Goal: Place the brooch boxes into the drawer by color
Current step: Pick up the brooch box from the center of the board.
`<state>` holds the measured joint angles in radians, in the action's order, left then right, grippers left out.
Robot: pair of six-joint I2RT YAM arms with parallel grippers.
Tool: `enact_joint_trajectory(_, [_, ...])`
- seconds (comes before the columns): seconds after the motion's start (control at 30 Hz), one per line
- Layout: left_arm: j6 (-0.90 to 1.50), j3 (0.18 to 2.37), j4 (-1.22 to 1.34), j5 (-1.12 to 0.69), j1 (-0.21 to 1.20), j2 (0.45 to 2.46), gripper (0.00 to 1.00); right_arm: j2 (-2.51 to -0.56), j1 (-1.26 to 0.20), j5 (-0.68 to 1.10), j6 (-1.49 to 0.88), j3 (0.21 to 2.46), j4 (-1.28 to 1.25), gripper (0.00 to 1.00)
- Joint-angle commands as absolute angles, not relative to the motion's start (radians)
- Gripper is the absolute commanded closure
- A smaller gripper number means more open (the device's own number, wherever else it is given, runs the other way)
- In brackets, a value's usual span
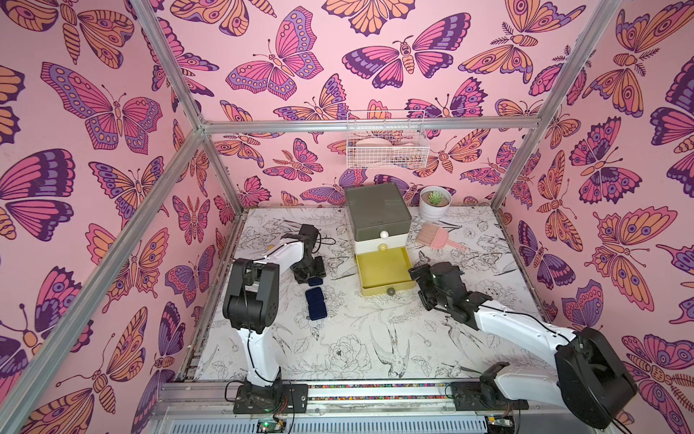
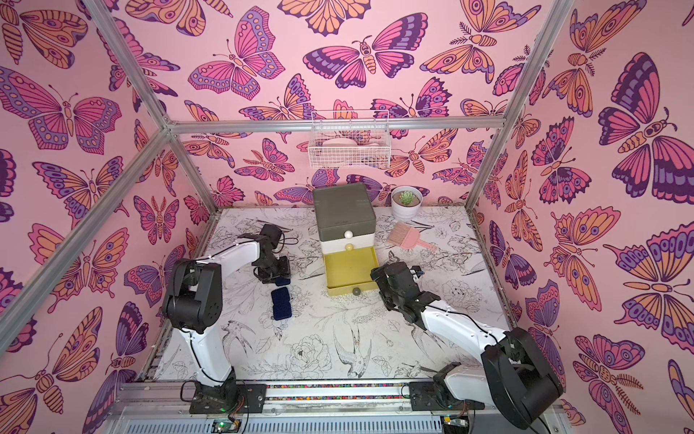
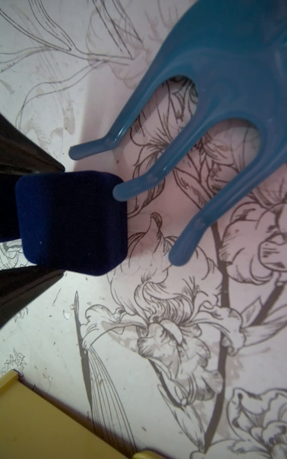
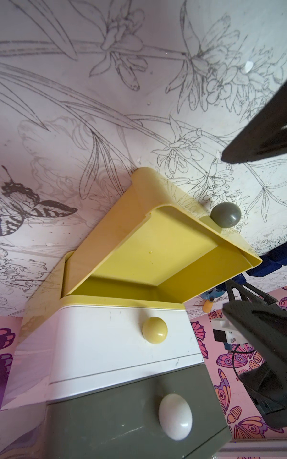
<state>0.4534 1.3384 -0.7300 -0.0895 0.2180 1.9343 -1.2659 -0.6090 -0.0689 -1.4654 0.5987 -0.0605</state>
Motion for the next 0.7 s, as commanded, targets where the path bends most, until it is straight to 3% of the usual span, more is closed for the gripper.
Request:
enact_joint_trajectory(0.0, [0.446,1.343,-0.753,-0.08,0.234,1.954,0.51,-1.267,-0.603,-0.066,-1.465,0.598,-0.067,0.09])
enact_joint_trajectory(0.43, [0.45,1.447,-0.844,-0.115,0.293,1.856,0.5,-1.254,-0.594,-0.093,-1.457,0.6,-0.081,0.08])
enact_joint_trajectory(0.67, [0.506,1.512,-0.877,-0.186,0.363,1.765,0.49,-1.208,-0.514,-0.094,-1.4,0.606,-0.069,0.08])
